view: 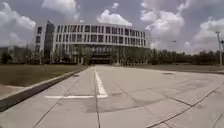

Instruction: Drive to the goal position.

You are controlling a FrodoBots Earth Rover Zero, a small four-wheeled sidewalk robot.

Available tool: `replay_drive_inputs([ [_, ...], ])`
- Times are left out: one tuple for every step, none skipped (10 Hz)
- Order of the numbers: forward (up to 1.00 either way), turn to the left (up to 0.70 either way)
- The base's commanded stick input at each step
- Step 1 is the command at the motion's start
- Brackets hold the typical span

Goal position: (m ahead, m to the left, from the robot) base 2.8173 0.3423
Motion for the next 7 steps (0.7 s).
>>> replay_drive_inputs([
  [0.7,0.02],
  [0.7,0.02],
  [0.7,0.02],
  [0.7,0.02],
  [0.7,0.02],
  [0.7,0.02],
  [0.7,0.02],
])
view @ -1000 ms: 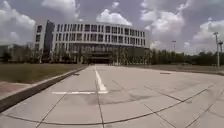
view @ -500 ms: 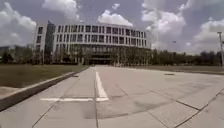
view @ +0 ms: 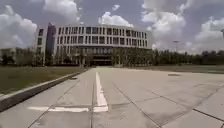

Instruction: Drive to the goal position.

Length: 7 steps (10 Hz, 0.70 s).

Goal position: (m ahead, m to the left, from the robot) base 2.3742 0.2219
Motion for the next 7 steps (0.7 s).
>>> replay_drive_inputs([
  [0.7,0.02],
  [0.7,0.02],
  [0.7,0.02],
  [0.7,0.02],
  [0.7,0.02],
  [0.7,0.02],
  [0.7,0.02],
])
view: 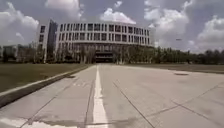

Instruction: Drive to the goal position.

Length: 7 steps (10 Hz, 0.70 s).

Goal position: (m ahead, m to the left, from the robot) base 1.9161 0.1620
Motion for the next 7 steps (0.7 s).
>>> replay_drive_inputs([
  [0.7,0.02],
  [0.7,0.02],
  [0.7,0.02],
  [0.7,0.02],
  [0.7,0.02],
  [0.7,0.02],
  [0.7,0.02],
])
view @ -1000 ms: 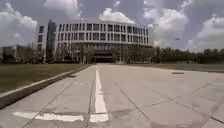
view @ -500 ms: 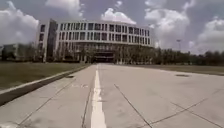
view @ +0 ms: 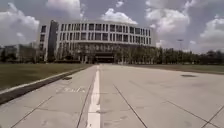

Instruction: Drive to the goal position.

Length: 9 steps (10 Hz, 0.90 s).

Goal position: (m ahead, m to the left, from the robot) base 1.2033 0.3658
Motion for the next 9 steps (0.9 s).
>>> replay_drive_inputs([
  [0.7,0.02],
  [0.7,0.02],
  [0.7,0.02],
  [0.7,0.02],
  [0.7,0.02],
  [0.7,0.02],
  [0.7,0.02],
  [0.7,0.02],
  [0.7,0.02],
])
